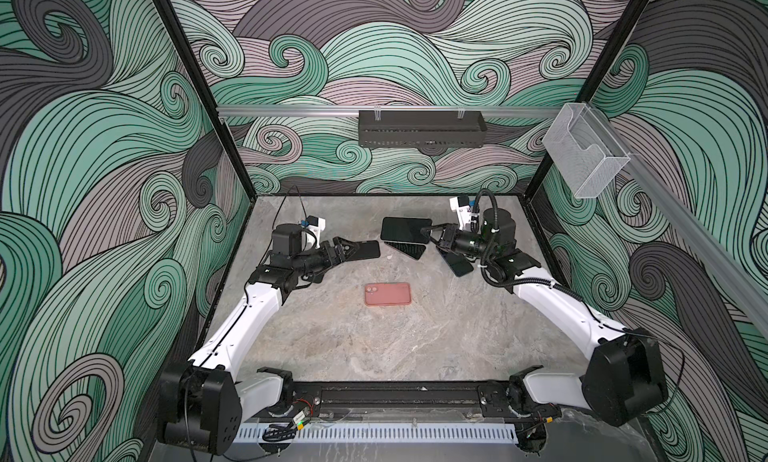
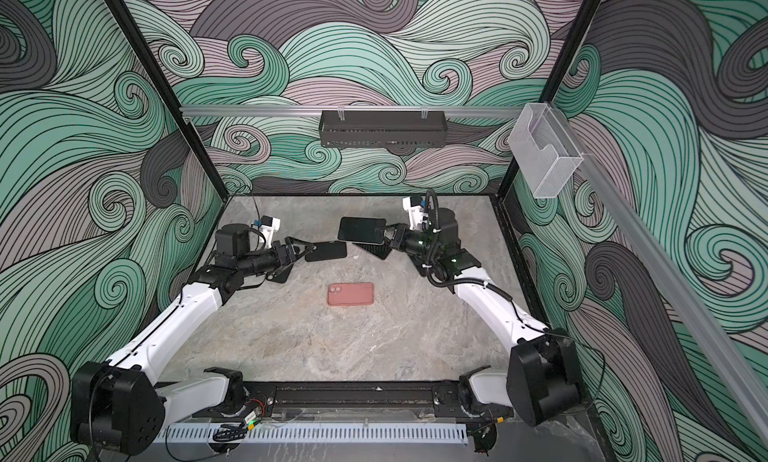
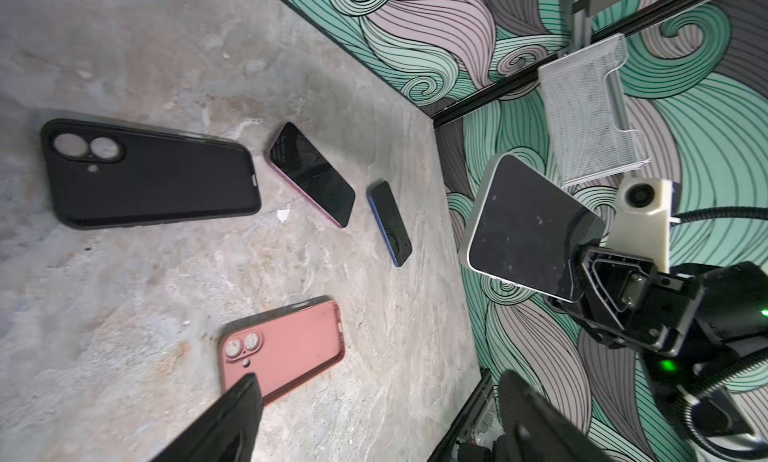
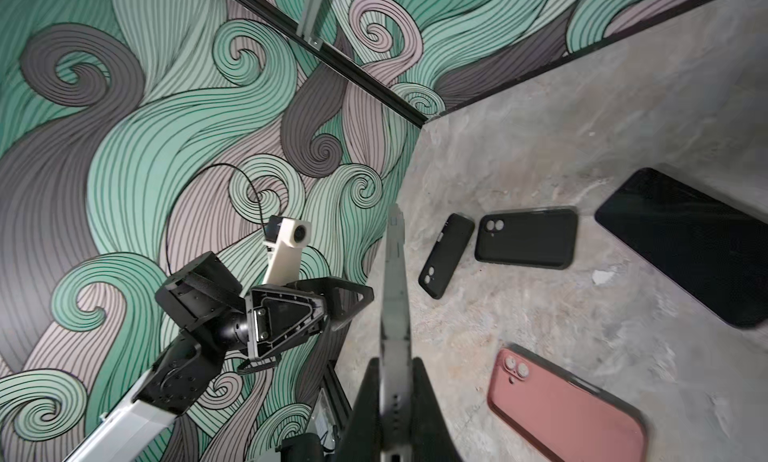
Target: Put the phone into the phone case
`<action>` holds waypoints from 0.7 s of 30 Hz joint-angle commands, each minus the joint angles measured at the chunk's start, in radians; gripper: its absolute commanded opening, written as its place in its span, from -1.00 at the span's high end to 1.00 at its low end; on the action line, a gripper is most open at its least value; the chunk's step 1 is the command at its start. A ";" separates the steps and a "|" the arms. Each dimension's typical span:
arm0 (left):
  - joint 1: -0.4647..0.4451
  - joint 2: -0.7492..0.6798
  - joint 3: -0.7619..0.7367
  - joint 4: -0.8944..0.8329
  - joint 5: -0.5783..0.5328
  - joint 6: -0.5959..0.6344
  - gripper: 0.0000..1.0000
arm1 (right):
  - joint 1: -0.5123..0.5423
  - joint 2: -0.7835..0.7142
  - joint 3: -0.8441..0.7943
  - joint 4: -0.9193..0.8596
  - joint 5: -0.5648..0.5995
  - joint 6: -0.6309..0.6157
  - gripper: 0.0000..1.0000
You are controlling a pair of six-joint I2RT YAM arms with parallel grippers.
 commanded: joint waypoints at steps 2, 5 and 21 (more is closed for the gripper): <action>0.000 -0.030 -0.015 -0.126 -0.081 0.079 -0.80 | -0.002 -0.036 0.037 -0.161 0.027 -0.118 1.00; -0.012 -0.033 -0.023 -0.175 -0.128 0.099 -0.81 | -0.004 -0.031 0.037 -0.226 0.020 -0.146 1.00; -0.205 0.063 -0.112 -0.211 -0.339 0.097 -0.68 | -0.002 0.042 0.032 -0.515 -0.051 -0.257 1.00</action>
